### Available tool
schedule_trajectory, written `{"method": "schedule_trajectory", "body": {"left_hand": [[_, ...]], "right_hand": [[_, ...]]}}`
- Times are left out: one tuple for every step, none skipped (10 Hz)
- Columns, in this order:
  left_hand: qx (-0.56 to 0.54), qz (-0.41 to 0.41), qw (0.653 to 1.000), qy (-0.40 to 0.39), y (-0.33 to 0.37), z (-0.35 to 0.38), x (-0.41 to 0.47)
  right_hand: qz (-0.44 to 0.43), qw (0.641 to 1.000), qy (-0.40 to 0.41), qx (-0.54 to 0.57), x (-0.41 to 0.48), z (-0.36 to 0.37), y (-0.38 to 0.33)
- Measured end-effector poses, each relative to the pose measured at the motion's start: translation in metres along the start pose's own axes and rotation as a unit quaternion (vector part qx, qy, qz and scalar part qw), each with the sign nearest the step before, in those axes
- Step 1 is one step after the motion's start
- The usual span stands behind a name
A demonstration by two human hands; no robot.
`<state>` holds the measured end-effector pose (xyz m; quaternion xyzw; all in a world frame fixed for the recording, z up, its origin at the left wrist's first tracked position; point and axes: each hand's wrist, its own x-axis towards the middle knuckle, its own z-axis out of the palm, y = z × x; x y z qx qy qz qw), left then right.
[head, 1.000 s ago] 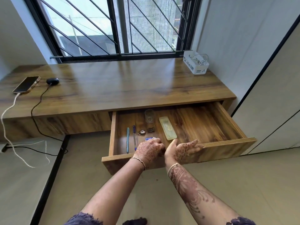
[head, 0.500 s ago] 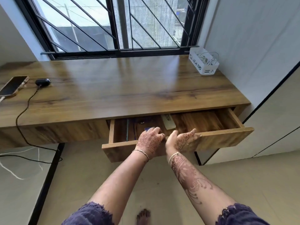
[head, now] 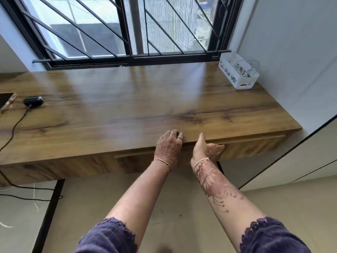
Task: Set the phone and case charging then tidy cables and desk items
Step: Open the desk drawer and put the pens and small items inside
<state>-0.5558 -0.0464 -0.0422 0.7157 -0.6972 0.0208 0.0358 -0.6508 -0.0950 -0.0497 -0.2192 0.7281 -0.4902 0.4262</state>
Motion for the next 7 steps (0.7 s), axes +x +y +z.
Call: {"method": "schedule_trajectory", "body": {"left_hand": [[0.013,-0.001,0.999,0.043,-0.003,0.001,0.007],[0.046,0.02,0.995,0.084,-0.004,0.012,0.011],[0.046,0.032,0.992,0.113,-0.007,0.018,0.011],[0.036,0.018,0.995,0.094,-0.006,0.009,0.01],[-0.007,0.002,0.999,0.047,-0.004,0.003,0.01],[-0.023,0.008,1.0,-0.011,-0.008,-0.011,0.005],[-0.012,0.006,1.0,0.0,-0.008,-0.021,-0.003]], "right_hand": [[0.011,1.0,-0.009,0.02,0.005,0.009,0.0],[0.036,0.999,-0.004,0.032,0.01,0.019,0.003],[0.03,0.999,-0.015,0.023,0.005,0.019,0.0],[0.034,0.999,-0.025,0.013,0.003,0.019,-0.002],[0.03,0.998,-0.053,0.002,0.013,0.017,0.006],[0.04,0.996,-0.077,0.017,-0.001,-0.002,-0.003],[0.012,0.996,-0.087,-0.02,-0.008,-0.015,-0.007]]}}
